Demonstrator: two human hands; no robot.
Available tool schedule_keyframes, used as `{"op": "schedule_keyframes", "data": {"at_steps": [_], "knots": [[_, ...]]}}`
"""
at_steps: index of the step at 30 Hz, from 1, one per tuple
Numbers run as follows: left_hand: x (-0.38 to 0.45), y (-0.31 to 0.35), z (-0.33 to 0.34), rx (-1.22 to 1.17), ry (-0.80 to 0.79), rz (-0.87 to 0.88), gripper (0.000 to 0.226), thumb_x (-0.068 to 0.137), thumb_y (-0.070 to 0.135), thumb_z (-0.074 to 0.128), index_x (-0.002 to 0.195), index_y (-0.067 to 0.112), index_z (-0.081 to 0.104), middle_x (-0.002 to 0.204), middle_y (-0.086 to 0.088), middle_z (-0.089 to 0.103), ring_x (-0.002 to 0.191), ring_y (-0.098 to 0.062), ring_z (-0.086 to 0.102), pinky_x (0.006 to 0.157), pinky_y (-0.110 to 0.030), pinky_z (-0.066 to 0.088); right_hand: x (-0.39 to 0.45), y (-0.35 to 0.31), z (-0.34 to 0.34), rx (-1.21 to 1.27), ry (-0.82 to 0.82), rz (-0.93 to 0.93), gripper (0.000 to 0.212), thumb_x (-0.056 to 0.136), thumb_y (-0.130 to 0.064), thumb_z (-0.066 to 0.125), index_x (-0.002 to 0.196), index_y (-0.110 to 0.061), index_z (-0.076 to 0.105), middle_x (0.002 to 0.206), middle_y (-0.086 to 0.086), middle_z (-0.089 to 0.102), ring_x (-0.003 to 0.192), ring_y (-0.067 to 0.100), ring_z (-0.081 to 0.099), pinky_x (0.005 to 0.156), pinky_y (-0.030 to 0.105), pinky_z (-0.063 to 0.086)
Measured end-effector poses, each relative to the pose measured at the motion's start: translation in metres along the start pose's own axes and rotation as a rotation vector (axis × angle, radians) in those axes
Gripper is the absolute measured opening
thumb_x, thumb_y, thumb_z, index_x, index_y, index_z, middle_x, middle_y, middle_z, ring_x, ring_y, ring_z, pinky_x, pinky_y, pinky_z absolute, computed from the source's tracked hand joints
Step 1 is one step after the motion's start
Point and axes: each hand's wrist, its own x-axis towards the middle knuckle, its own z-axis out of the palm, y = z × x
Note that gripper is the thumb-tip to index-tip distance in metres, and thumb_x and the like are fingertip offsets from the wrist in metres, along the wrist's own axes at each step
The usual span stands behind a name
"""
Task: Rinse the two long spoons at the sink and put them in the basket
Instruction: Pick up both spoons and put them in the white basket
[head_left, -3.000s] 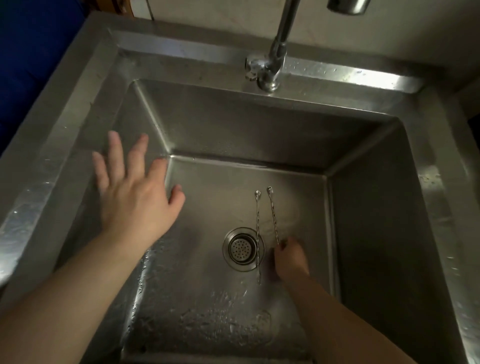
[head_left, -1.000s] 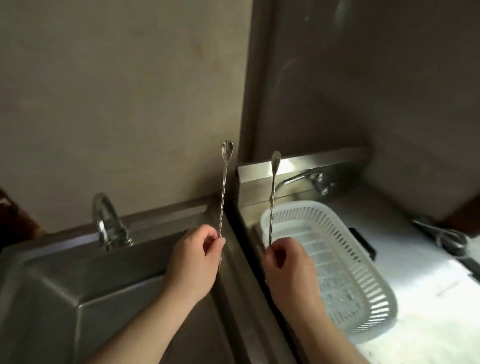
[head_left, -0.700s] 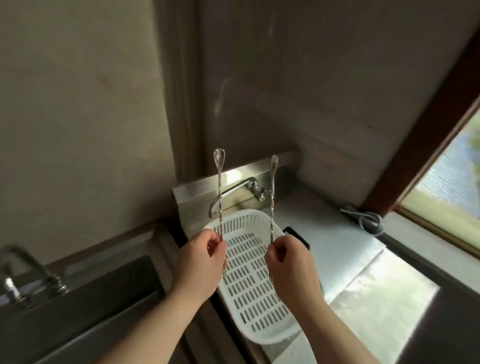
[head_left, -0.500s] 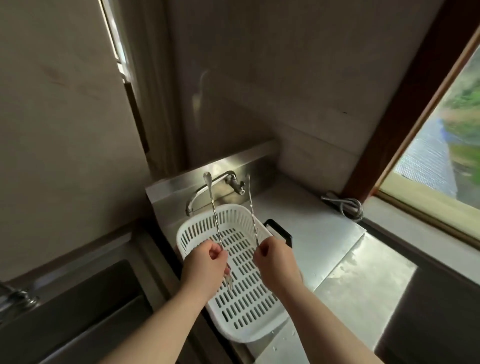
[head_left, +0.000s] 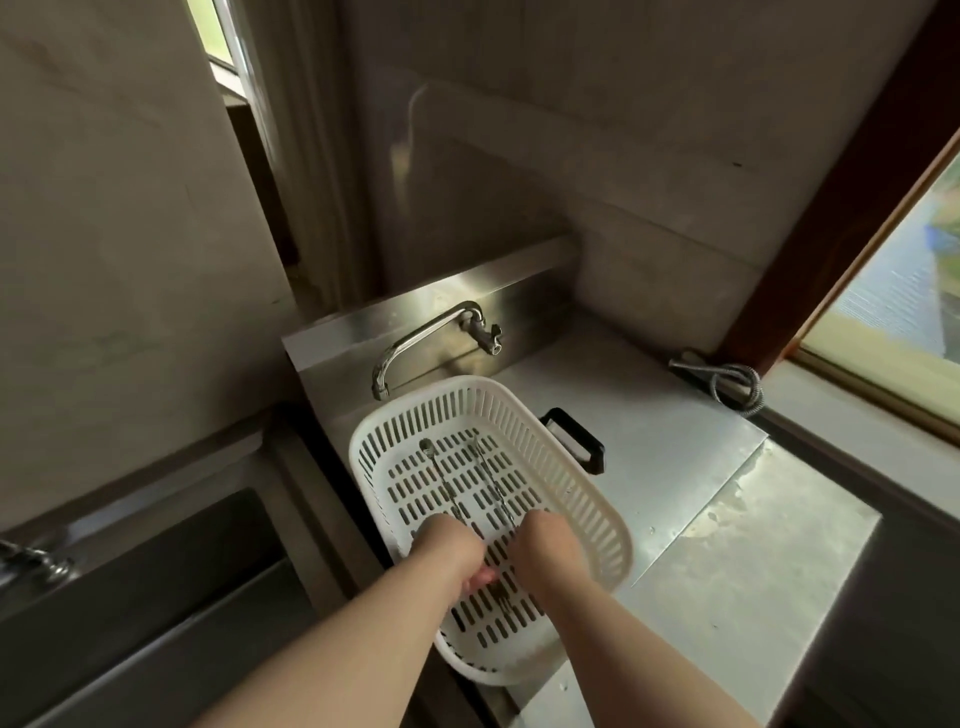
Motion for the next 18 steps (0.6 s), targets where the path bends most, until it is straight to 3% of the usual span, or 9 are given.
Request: {"op": "schedule_keyframes", "data": {"at_steps": [3, 7, 11, 18], "knots": [[0.008, 0.000, 0.008, 0.000, -0.019, -0.035, 0.028, 0.094, -0.001, 0.051, 0.120, 0.005, 0.058, 0.110, -0.015, 0.065, 0.060, -0.020, 0.072, 0.064, -0.032, 0.063, 0.002, 0.000, 0.001, -0.009, -0.005, -0.008, 0.008, 0.092, -0.010, 0.055, 0.088, -0.015, 0.060, 0.079, -0.001, 0.058, 0.072, 0.018, 0.061, 0.060, 0.027, 0.047], [0.010, -0.004, 0.012, -0.040, -0.065, -0.073, 0.028, 0.094, -0.003, 0.050, 0.119, 0.003, 0.061, 0.106, -0.017, 0.067, 0.074, -0.031, 0.073, 0.057, -0.039, 0.063, 0.005, 0.003, 0.004, -0.032, 0.009, -0.043, 0.014, 0.091, -0.005, 0.050, 0.081, -0.015, 0.052, 0.071, -0.003, 0.049, 0.066, 0.015, 0.055, 0.059, 0.027, 0.043], [0.009, -0.008, 0.011, -0.001, -0.054, -0.087, 0.024, 0.093, -0.004, 0.050, 0.112, 0.002, 0.062, 0.100, -0.018, 0.068, 0.074, -0.033, 0.072, 0.051, -0.037, 0.061, 0.007, 0.009, 0.007, -0.041, 0.021, -0.062, 0.021, 0.088, -0.001, 0.045, 0.077, -0.018, 0.045, 0.068, -0.006, 0.045, 0.058, 0.008, 0.046, 0.051, 0.022, 0.036], [0.012, -0.011, 0.012, 0.085, -0.048, -0.010, 0.027, 0.090, 0.002, 0.052, 0.115, 0.005, 0.063, 0.101, -0.015, 0.069, 0.087, -0.033, 0.070, 0.077, -0.043, 0.061, 0.004, 0.013, 0.006, -0.047, 0.057, -0.114, 0.019, 0.087, 0.002, 0.045, 0.082, -0.016, 0.045, 0.075, -0.004, 0.047, 0.066, 0.013, 0.047, 0.062, 0.026, 0.040]]}}
